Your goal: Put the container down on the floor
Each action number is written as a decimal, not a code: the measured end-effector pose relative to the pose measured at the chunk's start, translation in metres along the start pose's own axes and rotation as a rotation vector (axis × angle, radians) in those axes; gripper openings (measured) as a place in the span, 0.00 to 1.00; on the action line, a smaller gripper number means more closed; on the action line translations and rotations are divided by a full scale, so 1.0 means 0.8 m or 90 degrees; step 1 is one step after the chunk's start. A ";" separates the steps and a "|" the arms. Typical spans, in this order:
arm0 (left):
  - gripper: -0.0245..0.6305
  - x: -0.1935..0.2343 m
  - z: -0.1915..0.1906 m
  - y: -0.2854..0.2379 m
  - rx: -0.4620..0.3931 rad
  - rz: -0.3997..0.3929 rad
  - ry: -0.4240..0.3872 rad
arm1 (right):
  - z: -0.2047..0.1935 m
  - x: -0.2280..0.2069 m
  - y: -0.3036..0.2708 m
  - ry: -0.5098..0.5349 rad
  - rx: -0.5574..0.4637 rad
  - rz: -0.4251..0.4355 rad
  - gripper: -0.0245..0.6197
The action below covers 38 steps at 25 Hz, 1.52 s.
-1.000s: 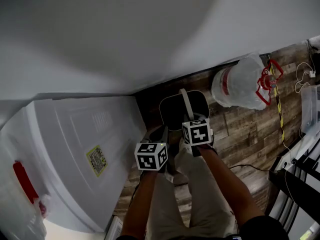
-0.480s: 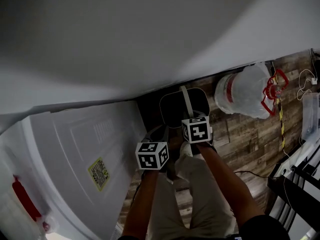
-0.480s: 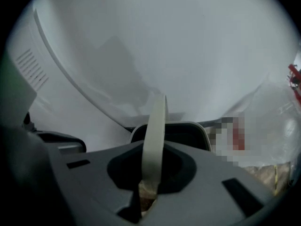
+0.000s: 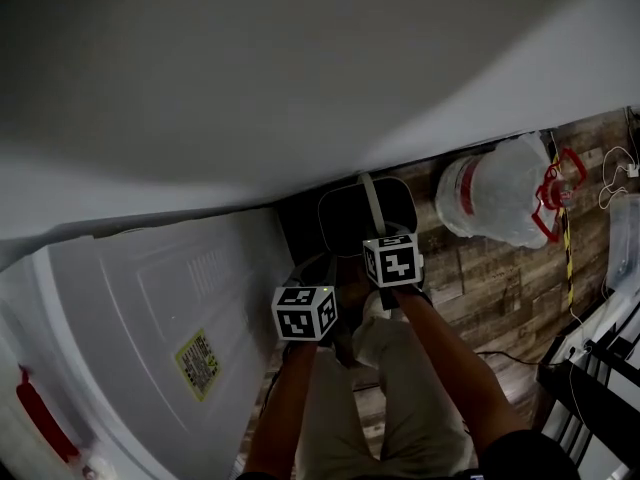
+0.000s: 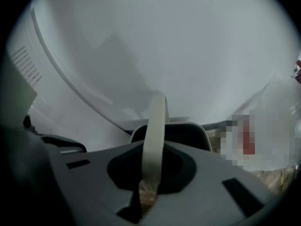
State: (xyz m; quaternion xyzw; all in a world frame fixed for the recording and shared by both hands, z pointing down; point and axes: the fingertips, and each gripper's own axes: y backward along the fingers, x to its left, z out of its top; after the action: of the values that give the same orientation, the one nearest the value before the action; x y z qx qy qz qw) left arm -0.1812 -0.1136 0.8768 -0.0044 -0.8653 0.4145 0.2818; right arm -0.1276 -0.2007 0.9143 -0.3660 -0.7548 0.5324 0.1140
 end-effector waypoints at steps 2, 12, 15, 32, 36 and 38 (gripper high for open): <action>0.06 0.003 -0.002 -0.004 0.001 0.000 0.001 | 0.000 0.001 -0.006 -0.002 -0.003 0.004 0.09; 0.06 0.024 -0.007 -0.017 -0.015 0.026 -0.009 | -0.015 0.004 -0.030 -0.005 0.002 0.020 0.09; 0.06 0.028 -0.011 -0.018 -0.013 0.028 -0.010 | -0.023 0.004 -0.035 -0.009 0.007 0.019 0.09; 0.06 0.030 -0.043 -0.027 0.010 0.015 -0.018 | -0.044 0.014 -0.042 0.002 0.008 0.025 0.09; 0.06 0.024 -0.047 -0.031 0.014 0.007 -0.026 | -0.046 0.011 -0.041 0.002 0.006 0.027 0.09; 0.06 0.023 -0.049 -0.033 0.016 0.005 -0.031 | -0.050 0.008 -0.040 -0.002 0.006 0.026 0.09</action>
State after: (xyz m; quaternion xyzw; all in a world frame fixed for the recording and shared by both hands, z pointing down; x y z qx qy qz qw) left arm -0.1710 -0.0985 0.9243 0.0059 -0.8667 0.4263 0.2592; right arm -0.1238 -0.1730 0.9575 -0.3800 -0.7449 0.5386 0.1034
